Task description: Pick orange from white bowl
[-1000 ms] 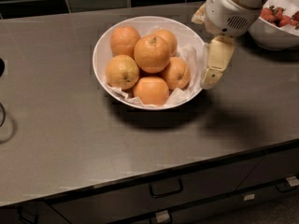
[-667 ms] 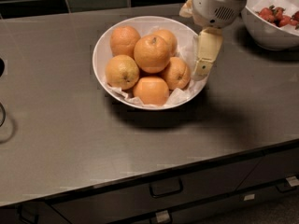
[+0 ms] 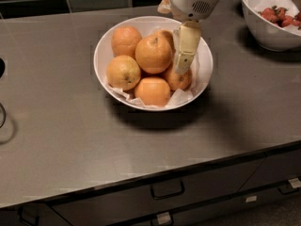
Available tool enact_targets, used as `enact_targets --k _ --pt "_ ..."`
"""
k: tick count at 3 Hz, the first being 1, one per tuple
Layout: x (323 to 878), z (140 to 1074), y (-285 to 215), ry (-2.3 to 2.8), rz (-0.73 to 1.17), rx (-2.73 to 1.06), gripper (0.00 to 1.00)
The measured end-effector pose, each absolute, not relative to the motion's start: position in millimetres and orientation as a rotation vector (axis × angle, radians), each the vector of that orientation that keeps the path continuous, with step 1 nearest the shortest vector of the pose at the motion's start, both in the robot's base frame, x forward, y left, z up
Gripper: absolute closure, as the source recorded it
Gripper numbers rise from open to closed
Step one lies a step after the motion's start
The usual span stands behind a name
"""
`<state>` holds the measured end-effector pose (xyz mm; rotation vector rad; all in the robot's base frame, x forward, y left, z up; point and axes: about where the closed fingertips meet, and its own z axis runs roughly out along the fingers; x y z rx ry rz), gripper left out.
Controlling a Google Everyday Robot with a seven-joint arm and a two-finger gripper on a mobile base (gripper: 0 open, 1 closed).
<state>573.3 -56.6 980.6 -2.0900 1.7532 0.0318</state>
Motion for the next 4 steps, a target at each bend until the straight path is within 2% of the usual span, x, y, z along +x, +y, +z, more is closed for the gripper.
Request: enact_targets --k 1,3,4 --pt "577 977 -40 1.727 0.058 -2.12 0.11" --pt "572 967 -26 1.734 0.112 -2.141 0.16" --pt "569 964 -22 1.737 0.129 -2.145 0.15"
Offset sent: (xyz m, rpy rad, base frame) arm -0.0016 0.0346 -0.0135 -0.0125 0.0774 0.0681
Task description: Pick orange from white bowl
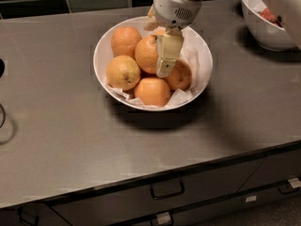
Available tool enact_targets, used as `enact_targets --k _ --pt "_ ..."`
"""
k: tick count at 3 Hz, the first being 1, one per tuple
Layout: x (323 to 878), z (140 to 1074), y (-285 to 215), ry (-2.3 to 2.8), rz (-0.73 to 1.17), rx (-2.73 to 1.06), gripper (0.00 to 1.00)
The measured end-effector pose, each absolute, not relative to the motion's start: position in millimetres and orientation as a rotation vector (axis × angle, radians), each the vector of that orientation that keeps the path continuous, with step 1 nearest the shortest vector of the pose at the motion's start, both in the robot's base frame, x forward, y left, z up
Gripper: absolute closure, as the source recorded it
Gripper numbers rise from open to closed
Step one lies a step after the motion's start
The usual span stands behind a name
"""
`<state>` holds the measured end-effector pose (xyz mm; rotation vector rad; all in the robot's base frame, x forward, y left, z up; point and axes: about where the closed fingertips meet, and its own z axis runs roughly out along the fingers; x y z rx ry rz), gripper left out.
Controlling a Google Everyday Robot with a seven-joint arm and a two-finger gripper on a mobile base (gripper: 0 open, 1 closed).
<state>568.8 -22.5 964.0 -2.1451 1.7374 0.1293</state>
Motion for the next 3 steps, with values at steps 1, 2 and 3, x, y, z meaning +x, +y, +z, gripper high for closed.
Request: enact_targets --k 1,2,3 --pt "565 959 -21 1.747 0.155 -2.144 0.23" --pt "563 956 -20 1.751 0.167 -2.144 0.23" --pt "564 947 -17 1.756 0.195 -2.154 0.29"
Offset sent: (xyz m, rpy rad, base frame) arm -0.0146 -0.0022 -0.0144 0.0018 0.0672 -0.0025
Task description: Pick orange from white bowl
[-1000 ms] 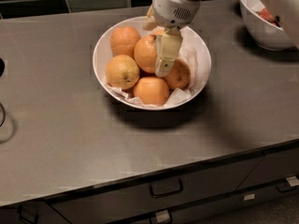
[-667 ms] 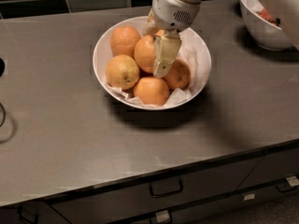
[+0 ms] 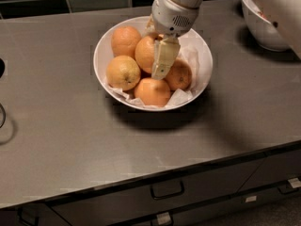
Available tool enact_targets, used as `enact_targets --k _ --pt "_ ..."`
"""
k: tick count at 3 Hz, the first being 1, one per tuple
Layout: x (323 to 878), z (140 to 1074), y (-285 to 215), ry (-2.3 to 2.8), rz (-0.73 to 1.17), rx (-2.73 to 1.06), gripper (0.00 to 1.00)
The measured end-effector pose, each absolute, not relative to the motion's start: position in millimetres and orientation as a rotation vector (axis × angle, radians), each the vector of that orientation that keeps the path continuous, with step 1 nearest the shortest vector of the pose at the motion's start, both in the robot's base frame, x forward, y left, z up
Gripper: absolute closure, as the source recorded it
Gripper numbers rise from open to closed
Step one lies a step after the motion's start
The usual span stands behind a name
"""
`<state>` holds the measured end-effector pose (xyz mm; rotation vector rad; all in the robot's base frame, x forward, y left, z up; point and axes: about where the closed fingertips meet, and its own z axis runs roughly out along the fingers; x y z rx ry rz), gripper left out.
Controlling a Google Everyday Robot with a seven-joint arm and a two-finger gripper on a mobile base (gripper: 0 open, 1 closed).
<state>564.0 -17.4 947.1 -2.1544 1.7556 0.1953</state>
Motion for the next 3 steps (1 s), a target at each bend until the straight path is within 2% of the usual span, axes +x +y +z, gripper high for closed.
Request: enact_targets --k 1,2,3 --pt "564.4 945.8 -16.9 1.756 0.198 -2.156 0.29" --pt "564.4 945.8 -16.9 1.756 0.198 -2.156 0.47" --pt "564.4 945.8 -16.9 1.756 0.198 -2.156 0.71"
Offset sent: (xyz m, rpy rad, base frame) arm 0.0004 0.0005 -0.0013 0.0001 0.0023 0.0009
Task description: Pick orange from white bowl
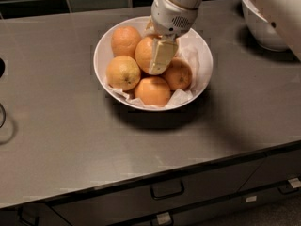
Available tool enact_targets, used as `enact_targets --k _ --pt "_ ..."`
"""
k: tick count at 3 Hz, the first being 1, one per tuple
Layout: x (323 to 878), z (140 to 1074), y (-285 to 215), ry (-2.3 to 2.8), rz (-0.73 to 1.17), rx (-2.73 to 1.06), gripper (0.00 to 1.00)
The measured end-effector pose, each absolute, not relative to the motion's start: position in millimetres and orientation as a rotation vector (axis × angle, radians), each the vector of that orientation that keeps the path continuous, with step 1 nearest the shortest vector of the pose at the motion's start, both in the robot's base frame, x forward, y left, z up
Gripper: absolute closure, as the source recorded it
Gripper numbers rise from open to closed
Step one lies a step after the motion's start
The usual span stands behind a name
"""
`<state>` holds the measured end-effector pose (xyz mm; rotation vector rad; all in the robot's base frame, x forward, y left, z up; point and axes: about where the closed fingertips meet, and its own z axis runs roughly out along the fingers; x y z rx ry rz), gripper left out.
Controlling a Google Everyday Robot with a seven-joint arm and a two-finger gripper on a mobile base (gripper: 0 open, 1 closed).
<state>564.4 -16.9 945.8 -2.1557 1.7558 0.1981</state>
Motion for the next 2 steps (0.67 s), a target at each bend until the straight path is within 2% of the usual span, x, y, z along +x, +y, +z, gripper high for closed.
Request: enact_targets --k 1,2 --pt "564 946 -17 1.756 0.198 -2.155 0.94" --pt "557 979 -24 1.728 0.143 -2.076 1.0"
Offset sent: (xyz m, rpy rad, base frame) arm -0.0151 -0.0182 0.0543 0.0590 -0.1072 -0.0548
